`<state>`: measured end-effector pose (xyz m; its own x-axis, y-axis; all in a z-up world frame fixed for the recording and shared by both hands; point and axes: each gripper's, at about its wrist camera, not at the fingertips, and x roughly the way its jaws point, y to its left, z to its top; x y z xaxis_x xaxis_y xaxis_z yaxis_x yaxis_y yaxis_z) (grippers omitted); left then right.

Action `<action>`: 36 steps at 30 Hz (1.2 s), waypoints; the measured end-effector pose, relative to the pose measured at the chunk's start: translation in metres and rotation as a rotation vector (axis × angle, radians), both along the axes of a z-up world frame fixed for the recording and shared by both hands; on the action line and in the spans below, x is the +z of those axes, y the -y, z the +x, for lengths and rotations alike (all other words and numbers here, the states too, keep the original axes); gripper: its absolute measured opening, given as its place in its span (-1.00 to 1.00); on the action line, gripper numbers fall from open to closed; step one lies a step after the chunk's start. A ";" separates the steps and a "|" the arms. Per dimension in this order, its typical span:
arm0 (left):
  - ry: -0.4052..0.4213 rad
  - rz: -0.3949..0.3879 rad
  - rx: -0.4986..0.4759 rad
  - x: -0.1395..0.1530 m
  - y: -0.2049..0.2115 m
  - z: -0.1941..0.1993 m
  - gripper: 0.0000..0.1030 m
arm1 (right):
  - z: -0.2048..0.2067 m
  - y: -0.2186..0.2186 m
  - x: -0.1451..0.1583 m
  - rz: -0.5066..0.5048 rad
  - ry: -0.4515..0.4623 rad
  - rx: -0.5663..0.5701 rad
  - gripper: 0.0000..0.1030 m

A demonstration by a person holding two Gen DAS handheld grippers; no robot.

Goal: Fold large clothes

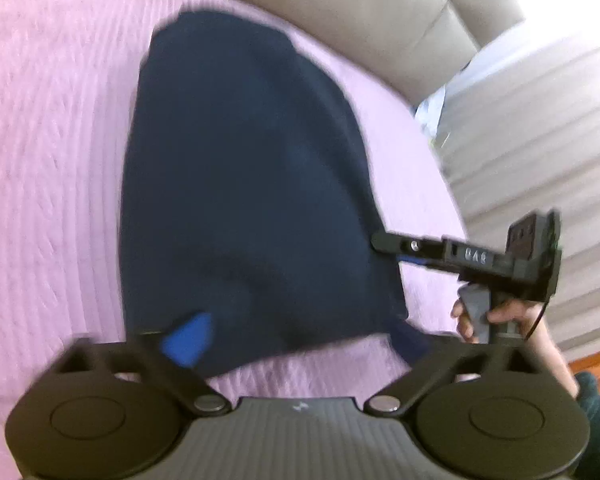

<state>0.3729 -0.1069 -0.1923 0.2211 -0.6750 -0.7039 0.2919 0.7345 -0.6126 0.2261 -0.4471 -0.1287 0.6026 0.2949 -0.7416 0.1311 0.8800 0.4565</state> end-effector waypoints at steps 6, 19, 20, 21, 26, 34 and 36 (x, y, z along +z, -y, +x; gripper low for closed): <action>0.080 0.121 0.127 0.018 -0.029 0.057 1.00 | 0.030 -0.022 0.025 -0.060 0.037 0.071 0.98; -0.085 0.072 0.049 -0.050 0.002 0.134 1.00 | 0.078 -0.016 -0.037 0.125 -0.089 0.166 0.98; -0.090 0.070 0.040 -0.056 0.005 0.137 1.00 | 0.080 -0.015 -0.041 0.141 -0.100 0.176 0.98; -0.103 0.052 0.036 -0.061 0.005 0.139 1.00 | 0.081 -0.016 -0.043 0.151 -0.110 0.188 0.98; -0.147 0.008 0.022 -0.079 0.006 0.146 1.00 | 0.093 -0.016 -0.056 0.199 -0.146 0.216 1.00; -0.104 0.027 -0.022 -0.083 0.026 0.148 1.00 | 0.099 -0.033 -0.061 0.186 -0.103 0.287 1.00; -0.092 0.031 -0.025 -0.083 0.031 0.149 1.00 | 0.100 -0.036 -0.062 0.188 -0.092 0.297 1.00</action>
<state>0.5216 -0.1383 -0.2751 0.1379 -0.6573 -0.7409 0.2544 0.7465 -0.6149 0.3259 -0.4110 -0.1910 0.4031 0.5835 -0.7050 -0.0699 0.7878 0.6120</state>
